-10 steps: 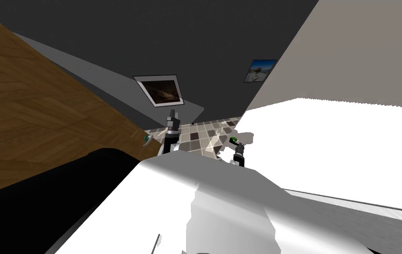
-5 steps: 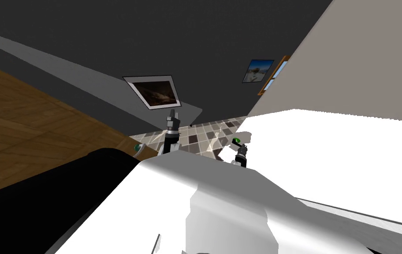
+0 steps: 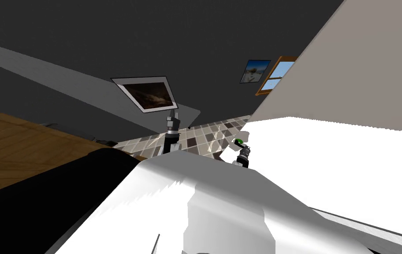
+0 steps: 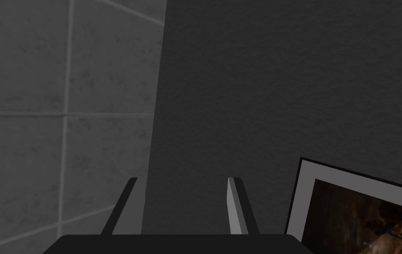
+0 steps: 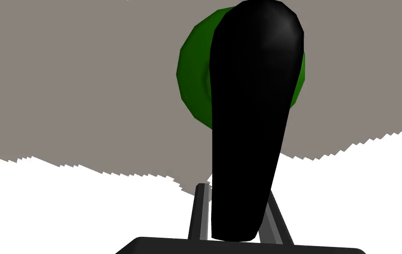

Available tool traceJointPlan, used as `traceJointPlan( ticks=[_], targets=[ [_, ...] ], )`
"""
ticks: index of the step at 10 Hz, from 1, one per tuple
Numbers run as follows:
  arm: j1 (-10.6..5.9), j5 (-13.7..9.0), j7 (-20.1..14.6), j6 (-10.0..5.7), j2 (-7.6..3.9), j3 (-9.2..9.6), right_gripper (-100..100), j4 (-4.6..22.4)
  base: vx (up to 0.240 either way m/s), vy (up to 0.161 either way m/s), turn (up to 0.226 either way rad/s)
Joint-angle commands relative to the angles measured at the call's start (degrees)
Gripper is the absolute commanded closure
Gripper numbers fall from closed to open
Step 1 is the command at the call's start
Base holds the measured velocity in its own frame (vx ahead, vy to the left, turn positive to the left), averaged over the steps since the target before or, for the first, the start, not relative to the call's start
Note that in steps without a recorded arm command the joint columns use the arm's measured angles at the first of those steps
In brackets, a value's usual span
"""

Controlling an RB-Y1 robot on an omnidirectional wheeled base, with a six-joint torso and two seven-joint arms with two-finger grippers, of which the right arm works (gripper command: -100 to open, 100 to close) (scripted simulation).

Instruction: Push the door open

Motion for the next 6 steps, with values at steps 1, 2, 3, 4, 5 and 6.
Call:
traceJointPlan(
  ticks=[1,2,3,4,5,6],
  targets=[
    [-0.39,-0.47,0.29,-0.24,0.41,-0.78,100,-0.03,0.173,0.074,-0.071],
    [-0.38,-0.68,0.41,-0.26,0.57,-1.14,100,-0.01,0.174,0.061,-0.068],
    [-0.37,-0.92,0.55,-0.29,0.80,-1.57,100,0.00,0.158,0.026,-0.053],
    [-0.36,-1.15,0.68,-0.31,1.04,-1.96,100,0.02,0.151,0.003,-0.039],
    [0.17,-1.25,0.65,-0.30,0.43,-2.30,100,0.33,0.060,-0.013,-0.039],
    [0.23,-1.85,1.02,-0.44,0.07,-3.30,100,0.26,0.108,-0.019,-0.044]
  ],
)
